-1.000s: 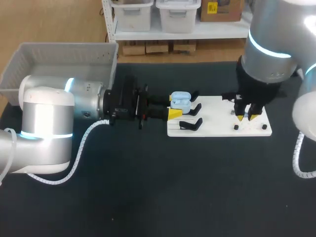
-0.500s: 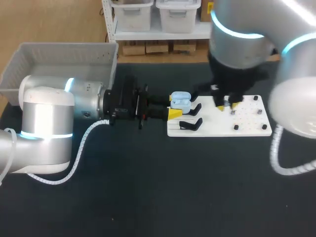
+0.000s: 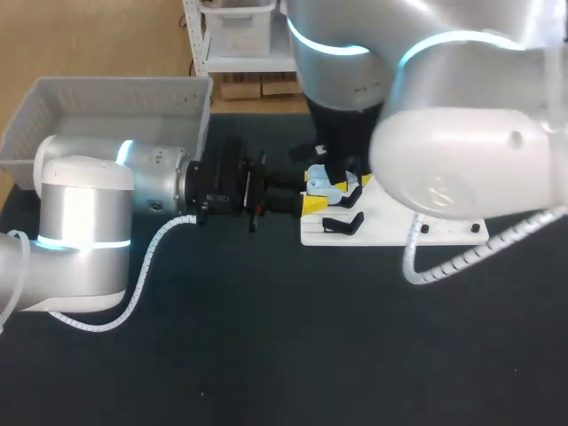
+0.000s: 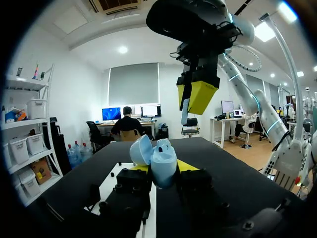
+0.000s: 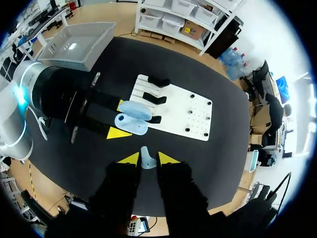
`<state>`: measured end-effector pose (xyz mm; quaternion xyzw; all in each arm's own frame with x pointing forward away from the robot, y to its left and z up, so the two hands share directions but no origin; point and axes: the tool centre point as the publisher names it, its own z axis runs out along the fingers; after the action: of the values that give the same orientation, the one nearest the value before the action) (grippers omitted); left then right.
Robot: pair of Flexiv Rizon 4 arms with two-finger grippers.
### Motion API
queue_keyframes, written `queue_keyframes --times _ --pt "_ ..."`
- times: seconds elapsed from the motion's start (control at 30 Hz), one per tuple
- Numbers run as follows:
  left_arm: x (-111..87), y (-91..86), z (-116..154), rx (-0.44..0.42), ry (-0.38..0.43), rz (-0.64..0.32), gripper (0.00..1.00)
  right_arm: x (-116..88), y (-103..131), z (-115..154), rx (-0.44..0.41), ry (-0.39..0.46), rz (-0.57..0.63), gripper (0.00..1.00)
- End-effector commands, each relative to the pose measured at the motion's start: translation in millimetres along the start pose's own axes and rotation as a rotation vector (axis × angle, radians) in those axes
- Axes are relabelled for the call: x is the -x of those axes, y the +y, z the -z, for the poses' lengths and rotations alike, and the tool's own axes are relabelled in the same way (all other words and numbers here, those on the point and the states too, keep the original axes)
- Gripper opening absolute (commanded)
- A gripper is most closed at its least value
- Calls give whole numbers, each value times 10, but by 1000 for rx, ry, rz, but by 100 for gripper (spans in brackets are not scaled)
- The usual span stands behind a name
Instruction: Pick up each earbud case from the left stands, insert the matching earbuds, close the lid, and place the case in the box.
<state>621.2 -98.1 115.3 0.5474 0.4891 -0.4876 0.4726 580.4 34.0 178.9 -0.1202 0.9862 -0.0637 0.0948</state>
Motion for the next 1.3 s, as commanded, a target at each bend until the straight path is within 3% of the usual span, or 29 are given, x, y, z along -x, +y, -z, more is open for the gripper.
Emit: queue_keyframes --times 0.03,0.7,0.93,1.3 --pt "-11 -16 0 7 -4 -4 0 55 31 4 -7 27 0 0" --pt "-11 -16 0 7 -4 -4 0 55 31 4 -7 27 0 0" --pt "-11 -16 0 7 -4 -4 0 173 151 90 8 2 71 0" --pt "-11 -16 0 7 -4 -4 0 295 208 23 7 63 142 0"
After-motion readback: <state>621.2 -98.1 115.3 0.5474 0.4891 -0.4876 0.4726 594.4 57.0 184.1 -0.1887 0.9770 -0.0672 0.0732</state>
